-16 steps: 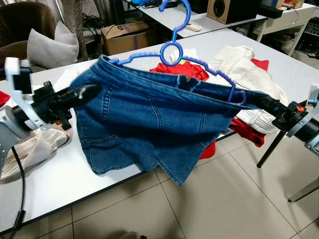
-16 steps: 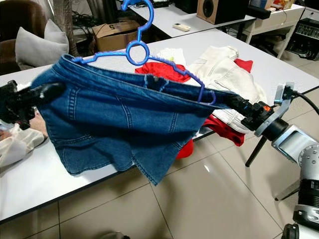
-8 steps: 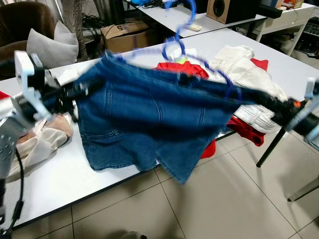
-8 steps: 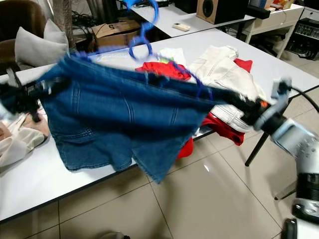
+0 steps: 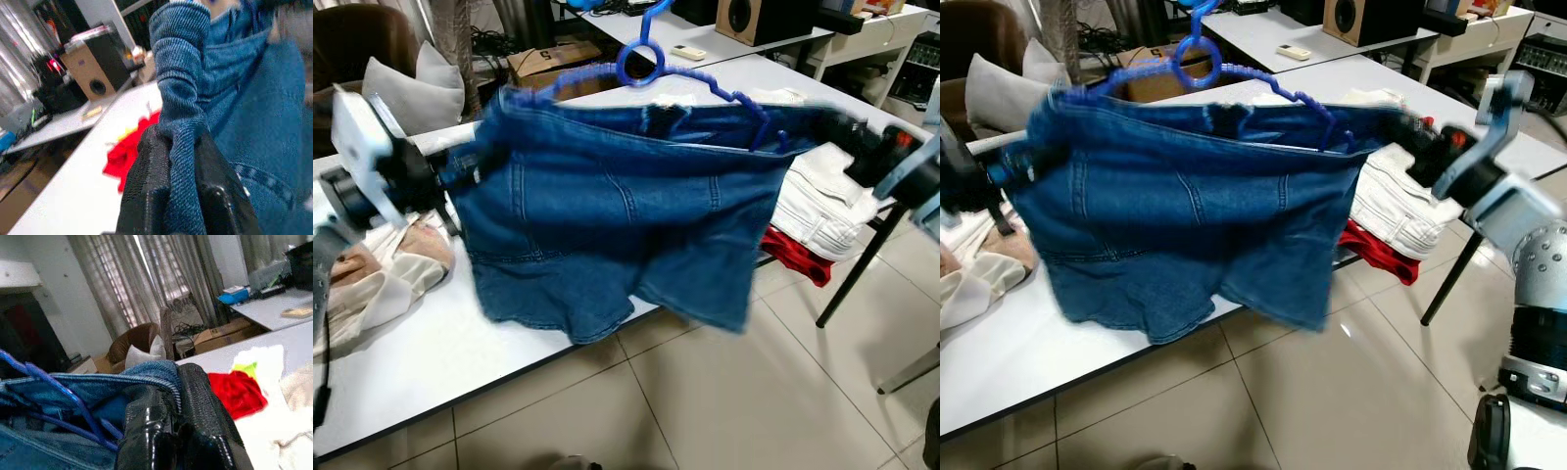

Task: Hang hanger

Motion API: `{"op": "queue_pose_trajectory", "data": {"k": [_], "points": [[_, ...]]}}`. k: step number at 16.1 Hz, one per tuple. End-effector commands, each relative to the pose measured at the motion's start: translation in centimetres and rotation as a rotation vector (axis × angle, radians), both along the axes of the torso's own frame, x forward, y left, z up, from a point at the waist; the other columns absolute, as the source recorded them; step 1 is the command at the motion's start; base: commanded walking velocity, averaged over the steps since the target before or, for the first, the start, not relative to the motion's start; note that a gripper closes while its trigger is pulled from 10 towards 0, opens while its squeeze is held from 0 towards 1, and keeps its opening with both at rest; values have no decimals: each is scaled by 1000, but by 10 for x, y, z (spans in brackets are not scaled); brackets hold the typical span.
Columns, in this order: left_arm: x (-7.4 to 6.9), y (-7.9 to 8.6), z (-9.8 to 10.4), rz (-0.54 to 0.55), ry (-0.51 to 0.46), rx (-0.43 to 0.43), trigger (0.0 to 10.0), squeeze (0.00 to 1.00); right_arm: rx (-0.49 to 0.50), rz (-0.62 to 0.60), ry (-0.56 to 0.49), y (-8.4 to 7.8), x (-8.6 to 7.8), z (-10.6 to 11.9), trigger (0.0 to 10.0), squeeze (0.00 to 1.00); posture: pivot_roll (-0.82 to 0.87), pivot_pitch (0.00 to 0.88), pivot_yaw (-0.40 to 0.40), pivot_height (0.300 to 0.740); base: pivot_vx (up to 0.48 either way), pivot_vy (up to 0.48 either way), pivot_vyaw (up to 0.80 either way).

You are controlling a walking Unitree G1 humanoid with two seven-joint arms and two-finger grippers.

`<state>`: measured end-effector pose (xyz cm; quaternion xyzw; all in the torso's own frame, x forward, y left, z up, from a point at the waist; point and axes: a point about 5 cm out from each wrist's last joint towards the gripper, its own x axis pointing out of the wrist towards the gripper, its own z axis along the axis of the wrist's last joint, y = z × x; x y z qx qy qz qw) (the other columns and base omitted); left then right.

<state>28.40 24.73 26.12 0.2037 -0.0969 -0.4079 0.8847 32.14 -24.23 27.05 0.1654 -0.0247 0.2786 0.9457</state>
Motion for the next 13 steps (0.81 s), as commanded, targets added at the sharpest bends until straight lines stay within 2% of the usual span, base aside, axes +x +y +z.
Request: {"op": "queue_pose_trajectory", "data": {"k": [1, 2, 3, 5, 7, 9, 10, 11, 13], "points": [[1, 9, -6, 62, 31, 75, 0, 0, -120, -31, -2, 0, -1, 2, 0, 0, -77, 0, 65, 719, 0, 0, 0], [1, 8, -6, 59, 26, 87, 0, 0, -187, -38, 26, 2, 0, -7, 0, 0, -77, 0, 65, 719, 0, 0, 0], [1, 9, -5, 60, 14, 154, 0, 0, -324, -89, 92, 1, 2, -26, 0, 0, -75, 0, 60, 719, 0, 0, 0], [1, 10, -4, 69, 1, 183, 0, 0, -480, -112, 136, 2, 3, -44, 0, 0, -76, 0, 60, 719, 0, 0, 0], [3, 9, -3, 74, -12, 215, 0, 0, -550, -112, 129, 11, 5, -50, 0, 0, -75, 0, 61, 719, 0, 0, 0], [4, 6, -2, 64, -14, 255, 0, 0, -532, -132, 67, 18, 9, -42, 0, 0, -75, 0, 61, 719, 0, 0, 0], [6, 5, -3, 66, -10, 304, 0, 0, -484, -204, -53, 18, 15, -24, 0, 0, -77, 0, 66, 719, 0, 0, 0], [7, 5, -4, 83, -8, 310, 0, 0, -434, -217, -118, 20, 15, -11, 0, 0, -77, 0, 66, 719, 0, 0, 0], [11, 5, -7, 118, 10, 292, 0, 0, -419, -229, -190, 25, 13, 1, 0, 0, -78, 0, 68, 719, 0, 0, 0]]}}
